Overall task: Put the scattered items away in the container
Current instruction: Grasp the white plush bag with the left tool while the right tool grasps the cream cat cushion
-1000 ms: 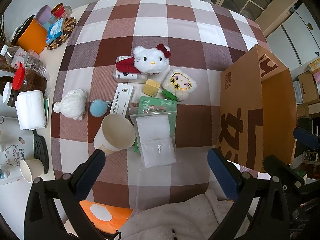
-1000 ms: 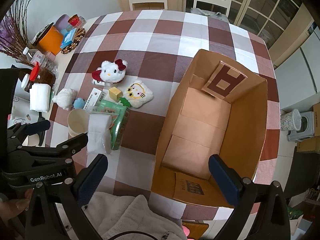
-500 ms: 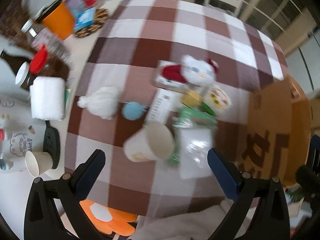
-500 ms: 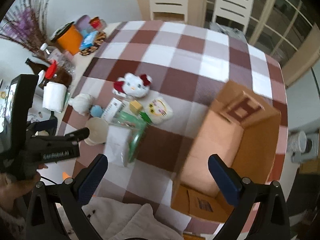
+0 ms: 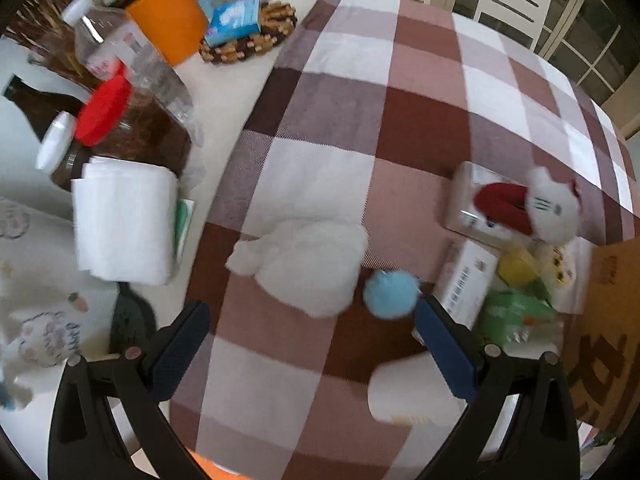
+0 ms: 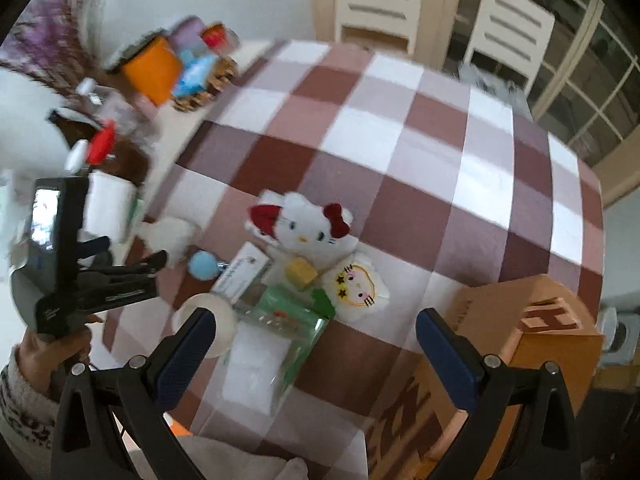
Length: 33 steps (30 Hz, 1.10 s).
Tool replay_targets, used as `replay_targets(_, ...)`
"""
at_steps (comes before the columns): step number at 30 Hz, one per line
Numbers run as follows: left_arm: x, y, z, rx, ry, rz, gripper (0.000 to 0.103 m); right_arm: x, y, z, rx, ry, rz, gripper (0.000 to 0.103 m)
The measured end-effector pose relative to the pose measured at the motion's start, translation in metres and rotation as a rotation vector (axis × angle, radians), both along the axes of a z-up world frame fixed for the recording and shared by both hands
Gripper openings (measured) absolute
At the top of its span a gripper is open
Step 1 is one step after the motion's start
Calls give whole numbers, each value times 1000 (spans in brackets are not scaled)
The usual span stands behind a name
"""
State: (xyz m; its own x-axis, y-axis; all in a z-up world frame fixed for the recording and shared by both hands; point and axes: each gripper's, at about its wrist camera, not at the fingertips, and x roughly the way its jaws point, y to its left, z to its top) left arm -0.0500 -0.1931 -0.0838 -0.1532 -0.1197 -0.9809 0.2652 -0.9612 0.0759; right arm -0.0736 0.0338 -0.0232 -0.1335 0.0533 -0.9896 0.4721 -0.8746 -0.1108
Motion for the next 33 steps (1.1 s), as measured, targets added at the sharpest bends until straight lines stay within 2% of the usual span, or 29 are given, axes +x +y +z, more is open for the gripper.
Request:
replay_targets(4,-6,-12,-23,46,-18,30,103,-24,11,-50,59,-83,-120,100)
replay_targets(10,-11,-19,-46,121,-24,60,103,-47,34,-107,94,-190,-298,95)
replay_targets(14,-12,-21,-55,143,-20,72,103,-53,49,-131,95,-245,-388,82)
replay_targets(15,-13,-21,-57,149,-20,76,103,-53,51,-136,105,-251,-398,82)
replay_targets(21,-14,-21,-70,184,-18,84,103,-47,58,-157,130,-279,-423,77)
replay_targets(23,-16,-22,-75,180,-22,87,102,-43,56,-164,127,-298,-412,72)
replay_targets(27,-17,-29,-83,193,-27,106,101,-39,50,-159,125,-276,-380,62)
replay_targets(31,-16,-34,-86,195,-29,124,83,-34,55,-152,100,-264,-384,53)
replay_targets(33,-14,-35,-85,191,-24,123,80,-31,59,-146,81,-260,-397,52)
